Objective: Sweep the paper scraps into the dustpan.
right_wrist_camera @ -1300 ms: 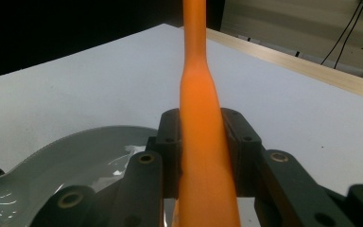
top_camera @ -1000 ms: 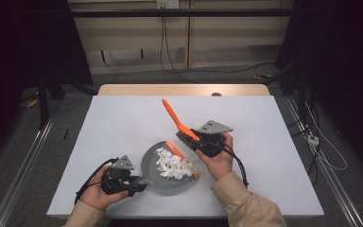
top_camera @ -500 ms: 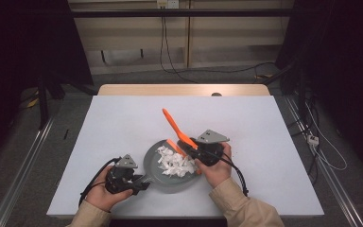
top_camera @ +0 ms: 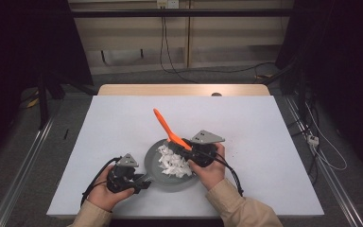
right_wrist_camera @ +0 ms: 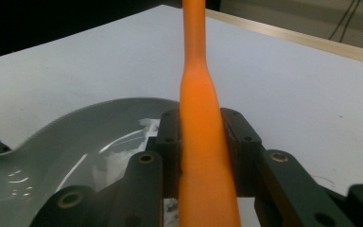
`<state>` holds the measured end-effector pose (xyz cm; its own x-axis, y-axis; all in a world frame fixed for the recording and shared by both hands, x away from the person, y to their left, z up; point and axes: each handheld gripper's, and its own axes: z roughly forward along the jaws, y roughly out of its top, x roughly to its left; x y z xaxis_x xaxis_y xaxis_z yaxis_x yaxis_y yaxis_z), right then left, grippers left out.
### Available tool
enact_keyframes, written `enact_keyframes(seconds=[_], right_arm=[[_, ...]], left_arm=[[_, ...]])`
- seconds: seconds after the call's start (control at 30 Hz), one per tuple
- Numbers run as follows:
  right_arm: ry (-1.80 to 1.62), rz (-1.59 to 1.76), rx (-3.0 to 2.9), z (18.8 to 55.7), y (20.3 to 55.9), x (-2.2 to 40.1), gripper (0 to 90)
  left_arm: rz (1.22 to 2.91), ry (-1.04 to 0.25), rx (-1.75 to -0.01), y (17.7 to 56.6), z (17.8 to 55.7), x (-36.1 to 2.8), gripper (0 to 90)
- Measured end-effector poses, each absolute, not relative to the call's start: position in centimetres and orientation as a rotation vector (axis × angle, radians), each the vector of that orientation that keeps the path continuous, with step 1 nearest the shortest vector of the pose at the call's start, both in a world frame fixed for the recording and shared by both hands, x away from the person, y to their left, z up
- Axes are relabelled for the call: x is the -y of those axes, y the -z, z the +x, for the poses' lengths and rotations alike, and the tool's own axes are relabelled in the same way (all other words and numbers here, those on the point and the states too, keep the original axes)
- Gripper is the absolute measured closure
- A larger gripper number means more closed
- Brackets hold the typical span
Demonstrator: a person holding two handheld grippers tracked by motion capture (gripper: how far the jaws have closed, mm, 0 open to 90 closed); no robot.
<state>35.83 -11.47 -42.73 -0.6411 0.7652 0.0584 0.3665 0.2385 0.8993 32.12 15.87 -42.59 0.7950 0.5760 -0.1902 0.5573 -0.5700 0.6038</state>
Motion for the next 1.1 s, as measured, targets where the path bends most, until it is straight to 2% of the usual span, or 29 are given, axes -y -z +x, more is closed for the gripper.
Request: enact_keyframes(seconds=[0.57,1.1], right_arm=[[-1.436,0.974,-2.168,35.7,42.1,10.2,71.3],[-1.445,1.037,-2.093,36.6,41.2,12.7,71.4]], left_arm=[[2.299,-0.039,-0.832,42.7,32.2,-15.8,62.4],[2.302,-0.037,-0.825,42.7,32.3,-15.9,62.4]])
